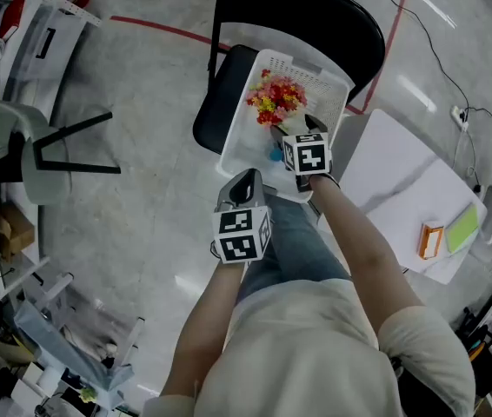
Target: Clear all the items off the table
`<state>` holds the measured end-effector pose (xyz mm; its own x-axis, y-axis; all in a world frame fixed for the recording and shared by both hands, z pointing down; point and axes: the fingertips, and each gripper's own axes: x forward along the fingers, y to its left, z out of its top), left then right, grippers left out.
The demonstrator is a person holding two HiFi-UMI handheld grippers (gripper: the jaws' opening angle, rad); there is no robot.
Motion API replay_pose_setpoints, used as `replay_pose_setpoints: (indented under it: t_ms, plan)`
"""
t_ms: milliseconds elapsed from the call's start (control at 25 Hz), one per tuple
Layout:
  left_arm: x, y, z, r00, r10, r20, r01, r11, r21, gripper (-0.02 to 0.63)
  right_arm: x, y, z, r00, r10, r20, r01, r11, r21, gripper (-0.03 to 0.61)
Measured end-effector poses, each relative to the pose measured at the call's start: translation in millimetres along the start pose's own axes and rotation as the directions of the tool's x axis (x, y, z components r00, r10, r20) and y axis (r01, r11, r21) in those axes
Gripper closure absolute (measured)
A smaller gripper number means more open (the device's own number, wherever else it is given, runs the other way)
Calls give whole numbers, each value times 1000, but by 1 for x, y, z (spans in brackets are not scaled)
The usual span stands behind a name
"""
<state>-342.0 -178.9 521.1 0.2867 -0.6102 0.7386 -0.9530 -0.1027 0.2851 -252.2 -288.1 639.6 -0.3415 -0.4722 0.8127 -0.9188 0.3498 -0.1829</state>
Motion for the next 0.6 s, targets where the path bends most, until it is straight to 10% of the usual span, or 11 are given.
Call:
replay_pose_setpoints:
  t_ms: [600]
  plan:
    - [-41,-21,6,998,-19,52,19,1000,4,604,-89,-7,-5,992,-38,118,27,995,95,290]
